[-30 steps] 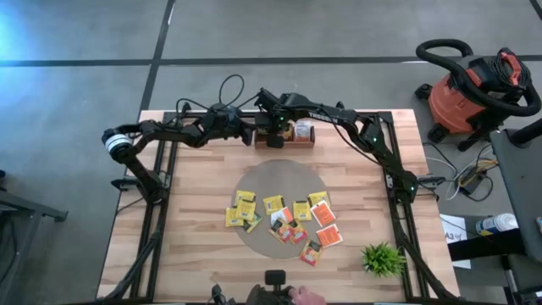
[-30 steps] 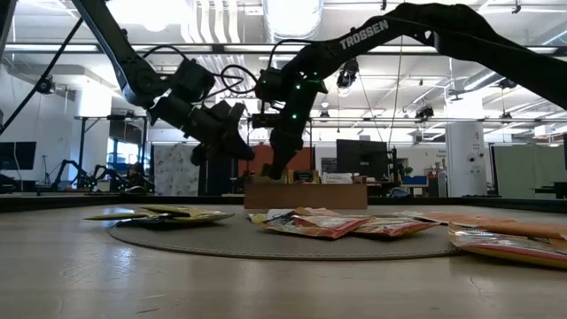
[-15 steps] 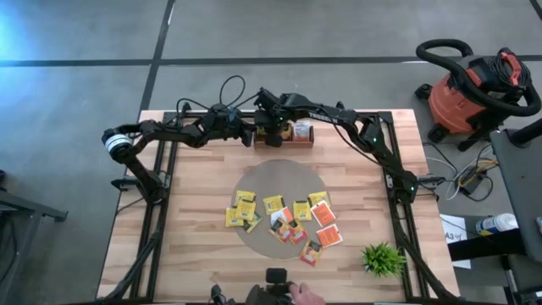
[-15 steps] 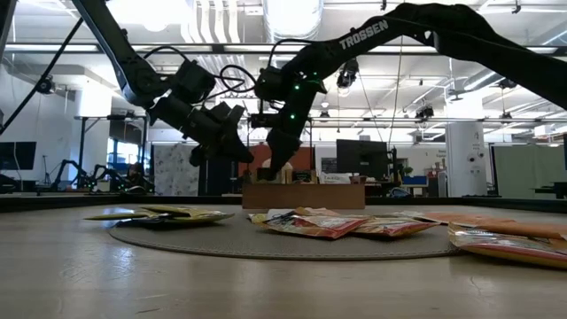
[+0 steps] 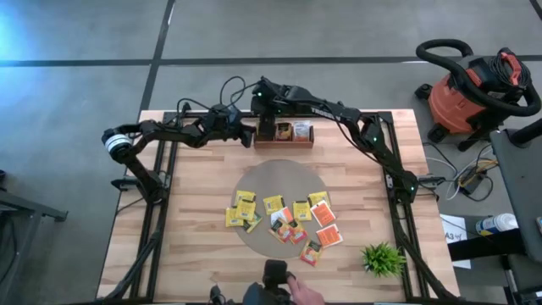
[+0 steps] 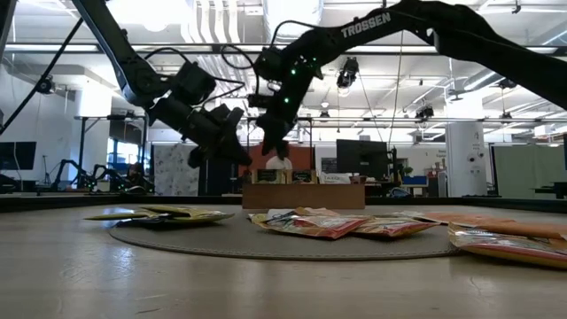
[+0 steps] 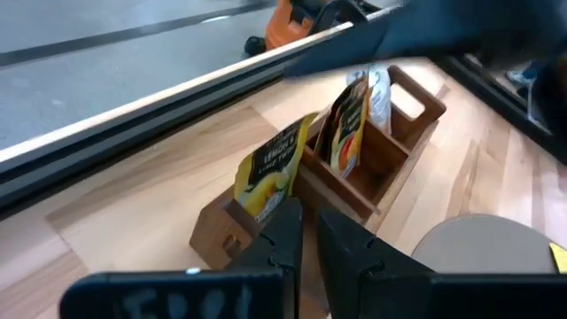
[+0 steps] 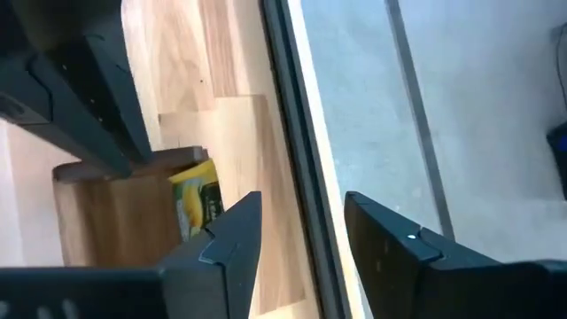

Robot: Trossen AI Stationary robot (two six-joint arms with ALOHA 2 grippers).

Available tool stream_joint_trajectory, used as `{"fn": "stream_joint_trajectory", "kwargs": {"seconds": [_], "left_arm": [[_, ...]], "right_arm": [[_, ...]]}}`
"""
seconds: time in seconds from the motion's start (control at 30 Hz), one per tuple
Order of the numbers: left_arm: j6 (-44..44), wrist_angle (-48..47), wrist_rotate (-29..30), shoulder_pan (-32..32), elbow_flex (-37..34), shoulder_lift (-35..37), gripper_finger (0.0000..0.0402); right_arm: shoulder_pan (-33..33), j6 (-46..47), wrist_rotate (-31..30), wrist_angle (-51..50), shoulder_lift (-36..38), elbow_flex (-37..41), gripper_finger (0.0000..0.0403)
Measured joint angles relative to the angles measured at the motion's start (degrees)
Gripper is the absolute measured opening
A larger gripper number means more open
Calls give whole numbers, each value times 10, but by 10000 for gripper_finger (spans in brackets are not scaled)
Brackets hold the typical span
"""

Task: Pick & Place Tea
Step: Put the top left white tea bag into the right compartment of the wooden organizer

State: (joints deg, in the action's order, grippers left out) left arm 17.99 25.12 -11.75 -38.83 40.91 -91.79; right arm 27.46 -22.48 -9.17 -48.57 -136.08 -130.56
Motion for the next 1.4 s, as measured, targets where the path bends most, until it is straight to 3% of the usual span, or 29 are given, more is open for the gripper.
{"fn": "stream_joint_trajectory", "kwargs": {"seconds": [0.27, 0.43, 0.7, 1.0, 1.2, 1.4], "left_arm": [[-10, -59, -24, 7, 0, 38, 30], [-10, -83, -23, 16, 0, 127, 30], [-21, -147, -18, 16, 0, 252, 30], [-8, -228, -18, 25, -33, 328, 30], [37, -227, -19, 38, -86, 386, 30], [80, -226, -19, 50, -137, 445, 30]], "right_arm": [[4, 44, 10, -93, 26, -39, 143], [3, 77, 121, -101, 68, -40, 124], [-9, 102, 122, -38, 138, -40, 95], [-58, 160, 120, -38, 185, -28, 71], [-103, 189, 105, -37, 223, 50, 59], [-137, 243, 78, 51, 304, 230, 48]]}}
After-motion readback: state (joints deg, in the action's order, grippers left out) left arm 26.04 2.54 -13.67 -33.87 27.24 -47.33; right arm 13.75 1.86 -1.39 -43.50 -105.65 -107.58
